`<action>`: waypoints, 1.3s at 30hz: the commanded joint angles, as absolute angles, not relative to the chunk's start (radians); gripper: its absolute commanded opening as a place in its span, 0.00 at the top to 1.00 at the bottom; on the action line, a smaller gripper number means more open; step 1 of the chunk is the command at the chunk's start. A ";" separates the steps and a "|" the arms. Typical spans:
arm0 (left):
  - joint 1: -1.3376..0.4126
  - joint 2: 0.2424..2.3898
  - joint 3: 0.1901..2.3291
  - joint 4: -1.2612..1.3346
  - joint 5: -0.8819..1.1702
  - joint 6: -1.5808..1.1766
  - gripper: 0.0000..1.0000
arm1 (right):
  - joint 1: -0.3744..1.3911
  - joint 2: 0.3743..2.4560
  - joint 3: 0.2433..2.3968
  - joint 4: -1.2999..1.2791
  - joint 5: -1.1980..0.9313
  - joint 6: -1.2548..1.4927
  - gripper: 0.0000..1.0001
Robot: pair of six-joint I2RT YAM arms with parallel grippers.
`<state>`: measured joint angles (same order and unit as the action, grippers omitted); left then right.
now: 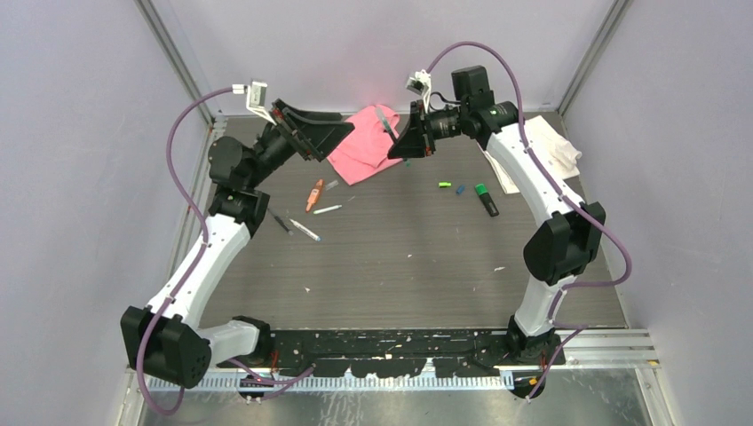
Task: Insert the pens into the pen caps
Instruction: Press the pen cap onto the pen.
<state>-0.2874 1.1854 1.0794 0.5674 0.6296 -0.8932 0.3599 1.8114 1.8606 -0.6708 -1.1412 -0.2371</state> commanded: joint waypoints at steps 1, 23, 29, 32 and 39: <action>-0.281 1.235 1.195 0.709 0.675 -0.911 0.22 | 0.368 1.729 1.898 -0.528 -1.238 -0.120 0.99; -0.432 1.438 1.405 0.610 0.528 -0.885 0.45 | 0.427 1.694 1.870 -0.406 -1.172 0.075 0.99; -0.442 1.451 1.421 0.557 0.521 -0.873 0.76 | 0.430 1.704 1.878 -0.419 -1.161 0.075 0.99; -0.443 1.459 1.427 0.545 0.541 -0.874 0.96 | 0.430 1.706 1.884 -0.432 -1.149 0.069 0.99; -0.443 1.502 1.461 0.428 0.787 -0.856 0.99 | 0.431 1.734 2.044 -0.711 -1.006 -0.202 0.99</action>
